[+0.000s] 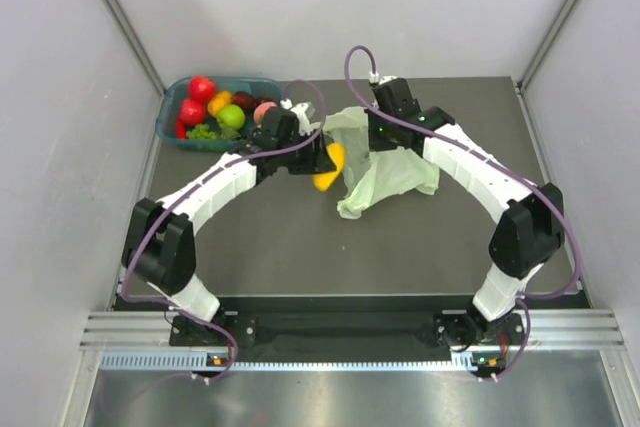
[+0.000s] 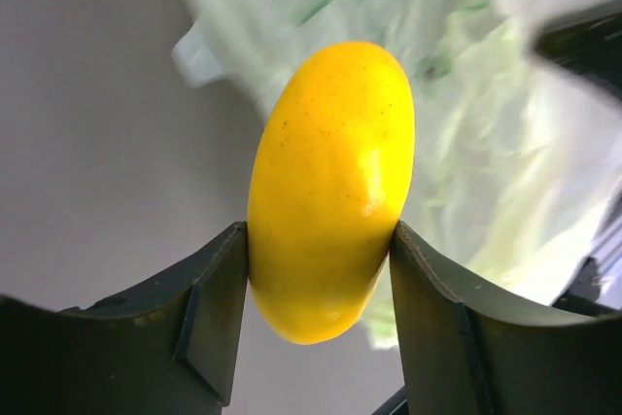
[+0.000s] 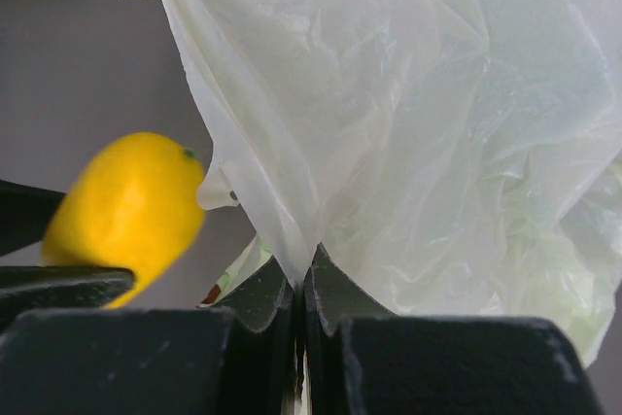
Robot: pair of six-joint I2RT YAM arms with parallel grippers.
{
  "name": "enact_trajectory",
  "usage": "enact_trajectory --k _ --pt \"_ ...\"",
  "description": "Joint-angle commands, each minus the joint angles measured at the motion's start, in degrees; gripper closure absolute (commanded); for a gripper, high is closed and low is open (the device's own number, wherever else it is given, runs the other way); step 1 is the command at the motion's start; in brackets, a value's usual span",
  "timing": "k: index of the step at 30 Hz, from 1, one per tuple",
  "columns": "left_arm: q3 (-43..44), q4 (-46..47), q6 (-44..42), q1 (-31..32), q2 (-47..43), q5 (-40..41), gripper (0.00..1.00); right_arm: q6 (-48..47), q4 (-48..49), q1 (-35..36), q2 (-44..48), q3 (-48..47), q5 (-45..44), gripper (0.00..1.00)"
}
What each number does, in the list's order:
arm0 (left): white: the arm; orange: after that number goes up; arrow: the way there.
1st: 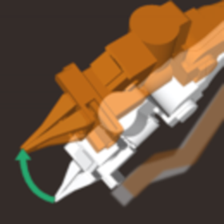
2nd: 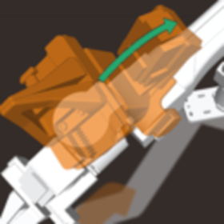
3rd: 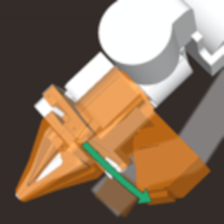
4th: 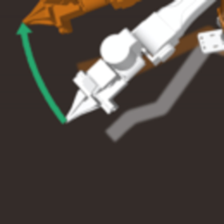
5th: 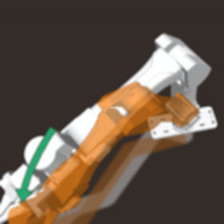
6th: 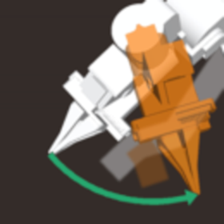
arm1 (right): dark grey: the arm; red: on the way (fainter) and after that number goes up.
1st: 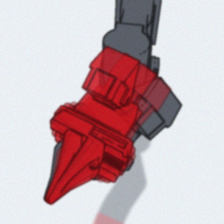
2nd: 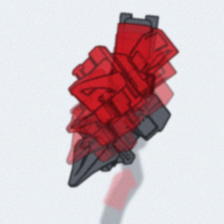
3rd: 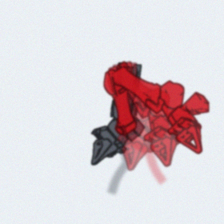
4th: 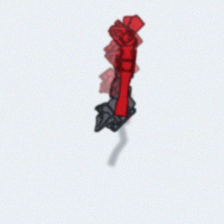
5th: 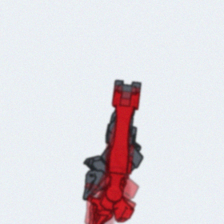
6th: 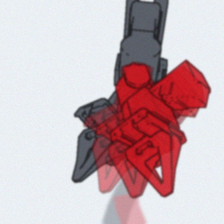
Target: Place the fake fruits into the plastic bag and tie a complex knot
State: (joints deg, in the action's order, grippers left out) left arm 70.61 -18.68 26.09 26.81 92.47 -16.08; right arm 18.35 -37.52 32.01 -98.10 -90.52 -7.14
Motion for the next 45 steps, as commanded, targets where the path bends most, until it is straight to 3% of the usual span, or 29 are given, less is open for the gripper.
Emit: enact_trajectory --k 1,6,16,19,21,24,28,38,45 --pt "3.38 10.94 3.80 1.40 0.86 -1.59 0.86 2.48 1.74 -0.63 0.81 -2.29 4.58 1.00" --pt "11.72 11.03 5.01 3.42 10.79 0.08 0.87 5.11 4.20 -0.63 3.53 0.52 6.52 1.00" --pt "15.61 21.84 15.66 6.41 22.66 7.81 0.88 11.62 10.88 -0.54 7.14 5.79 6.96 1.00" --pt "15.96 25.34 17.68 7.47 24.42 7.99 0.79 12.68 12.82 -0.54 8.37 8.07 6.00 1.00" --pt "16.75 26.41 17.25 8.78 24.78 7.99 0.57 12.76 12.82 -0.72 8.37 8.34 5.30 1.00" --pt "16.15 25.18 14.52 9.84 23.12 9.83 0.39 12.76 12.64 -1.07 8.80 9.13 4.50 1.00" --pt "14.73 21.41 12.33 9.67 19.08 11.85 0.31 12.94 13.17 -1.86 9.95 10.45 3.53 1.00" --pt "7.80 8.59 6.00 7.56 7.92 17.92 0.23 12.24 13.87 -4.06 10.83 12.74 3.27 1.00" --pt "5.42 2.60 1.34 5.10 2.56 9.75 0.22 11.54 14.40 -5.11 9.86 13.35 2.92 1.00"
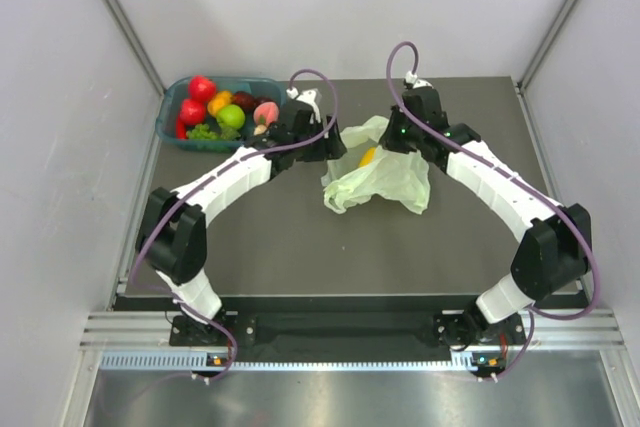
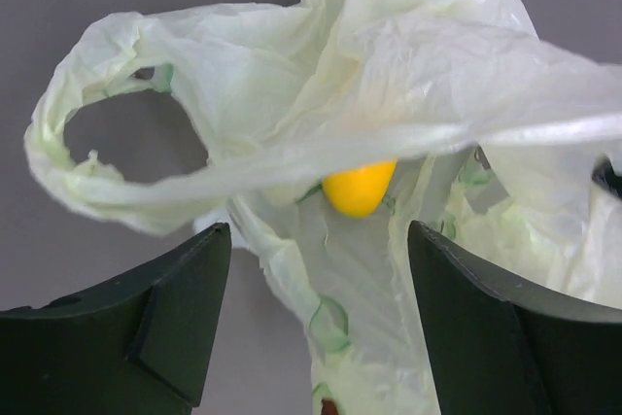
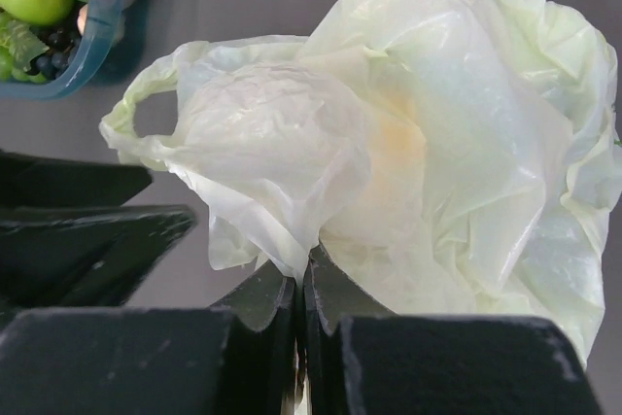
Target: Place the fake fruits into the plastic bag and tie a complex knot
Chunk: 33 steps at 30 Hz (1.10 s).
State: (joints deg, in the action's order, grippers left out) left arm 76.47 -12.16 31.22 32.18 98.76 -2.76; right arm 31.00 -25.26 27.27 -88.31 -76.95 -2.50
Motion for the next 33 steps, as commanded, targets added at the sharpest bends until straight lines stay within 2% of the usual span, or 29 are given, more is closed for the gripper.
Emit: enact_trajectory --k 1,5,7,8,11,13,19,22,27,33 --pt "-0.44 -4.62 -4.84 -0.45 -4.45 -4.17 0.23 -1.30 2.05 -0.37 -0.02 -0.13 -2.06 1.00" --pt "-0.44 -8.83 -7.14 -3.87 -7.52 -5.32 0.31 -1.82 2.14 -0.81 -0.19 0.04 -2.68 1.00" --pt "-0.62 -10.42 -8.01 -8.96 -8.67 -7.69 0.40 -2.09 2.14 -0.99 -0.28 0.13 -2.86 1.00" --pt "-0.96 -10.34 -8.19 -12.81 -9.11 -8.65 0.41 -2.26 2.14 -0.99 -0.28 -0.04 -2.77 1.00" --pt "0.25 -10.60 -10.30 -18.80 -9.46 -8.67 0.40 -2.53 2.05 -1.16 -0.28 0.04 -3.30 1.00" --pt "2.10 -12.00 -12.05 -20.84 -7.98 -5.43 0.31 -2.79 1.88 -1.08 -0.37 0.04 -3.30 1.00" --pt "11.41 -14.47 -15.22 -26.73 1.16 0.91 0.18 -3.14 1.88 -0.99 -0.72 -0.57 -3.03 1.00" --pt "17.81 -15.43 -16.45 -28.05 6.87 4.59 0.01 -3.49 1.61 -0.99 -1.25 -1.19 -2.86 1.00" --pt "26.36 -17.10 -16.63 -30.42 17.32 8.20 0.01 -3.93 1.26 -1.08 -1.60 -1.80 -2.68 1.00" --pt "34.53 -16.31 -16.28 -31.74 24.63 10.15 0.01 -4.37 0.91 -1.16 -1.77 -2.15 -2.51 1.00"
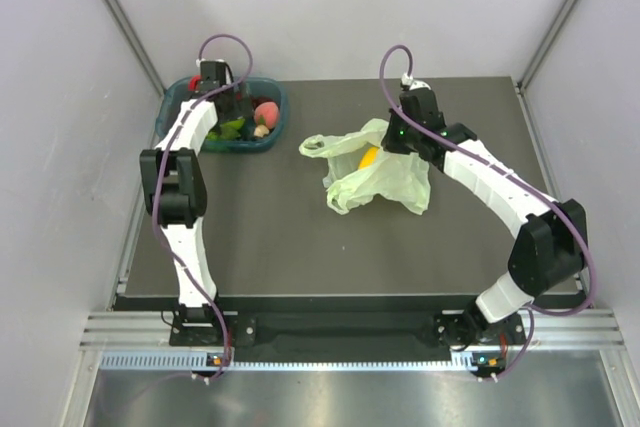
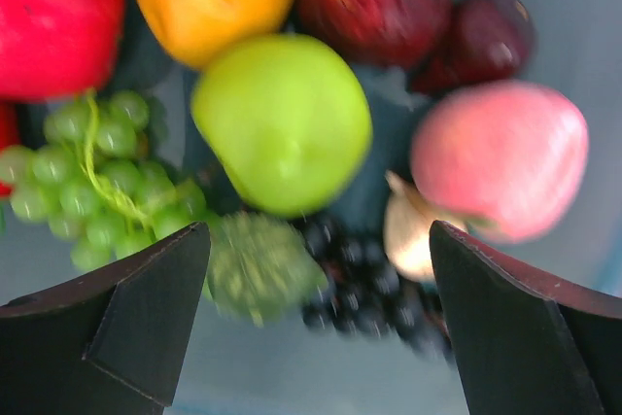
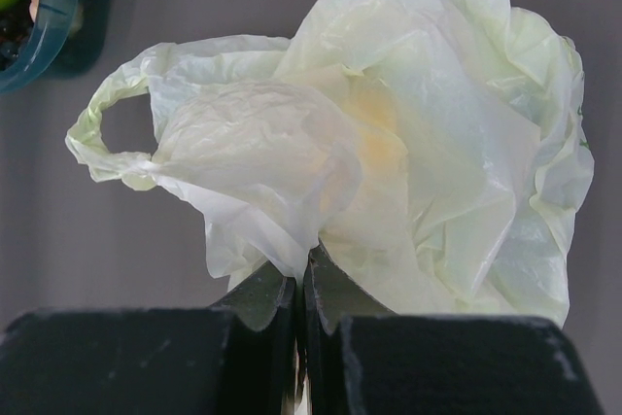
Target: Place the fake fruits into the plastic bag and tie a complex knot
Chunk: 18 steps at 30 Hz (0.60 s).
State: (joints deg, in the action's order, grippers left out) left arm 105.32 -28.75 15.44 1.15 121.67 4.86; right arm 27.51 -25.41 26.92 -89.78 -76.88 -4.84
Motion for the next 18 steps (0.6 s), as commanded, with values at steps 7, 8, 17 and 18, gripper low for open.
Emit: enact_trajectory --k 7,8,17,18 --pt "16.40 -3.42 -1.38 -0.71 12.97 3.84 0.02 -0.88 1.24 -0.73 -0.40 -2.48 0.27 1.00" --pt "17.11 -3.07 -1.55 -0.71 13.68 3.05 0.02 -1.05 1.24 -0.81 -0.57 -2.48 0.18 1.00" --pt "13.37 0.96 -1.03 -2.38 11.59 -0.99 0.51 -1.40 1.15 -0.64 -1.28 -2.66 0.10 1.00" --pt "11.51 2.63 -0.77 -2.38 8.10 -1.78 0.51 -1.32 1.24 -0.72 -1.28 -2.66 0.10 1.00"
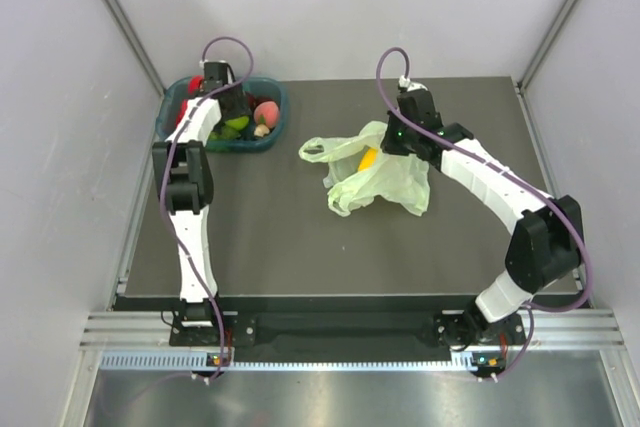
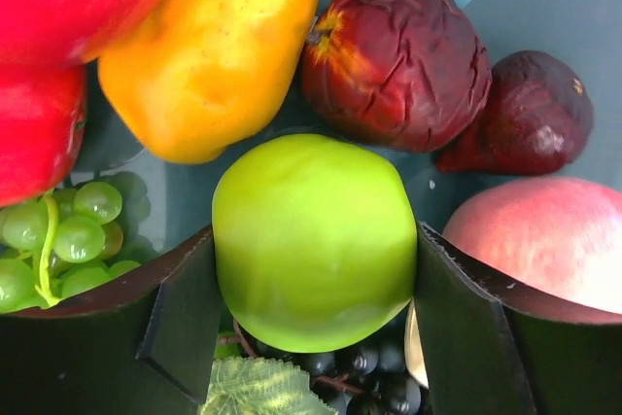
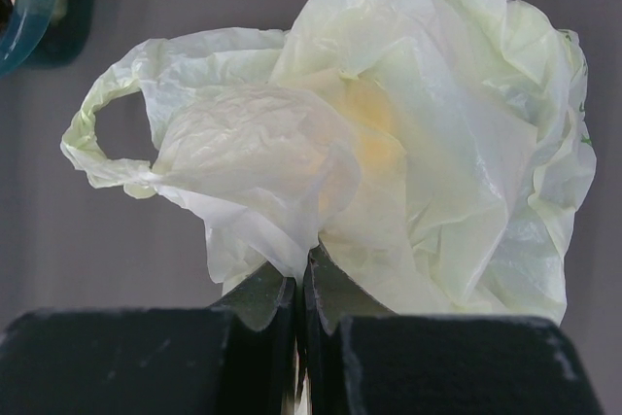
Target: Place the fake fruits into the plastic bag and tie a complex knot
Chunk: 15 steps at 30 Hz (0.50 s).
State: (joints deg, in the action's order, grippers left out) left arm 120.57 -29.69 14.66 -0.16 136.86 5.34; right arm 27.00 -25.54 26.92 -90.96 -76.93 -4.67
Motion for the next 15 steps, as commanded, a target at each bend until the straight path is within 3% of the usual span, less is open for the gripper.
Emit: enact_trajectory --k 1,7,13,15 --pt "-5.33 6.72 0.63 -1.24 -8.96 -4.10 0.51 -0.81 1.37 -0.73 -0.01 -2.53 0.01 1.00" --pt "-24.99 21.31 5.81 -1.15 -26.09 -13.67 0.53 -1.34 1.02 -0.73 -0.10 -2.88 -0.08 1.00" --pt "-40.04 28.54 11.00 -0.01 -40.25 -19.84 0.55 -2.48 -0.21 -0.73 -0.62 -4.37 -0.25 1.00" --pt "-46.20 32.06 11.71 3.14 -45.16 -21.07 0.55 -2.57 -0.39 -0.64 -0.62 -4.55 -0.34 1.00"
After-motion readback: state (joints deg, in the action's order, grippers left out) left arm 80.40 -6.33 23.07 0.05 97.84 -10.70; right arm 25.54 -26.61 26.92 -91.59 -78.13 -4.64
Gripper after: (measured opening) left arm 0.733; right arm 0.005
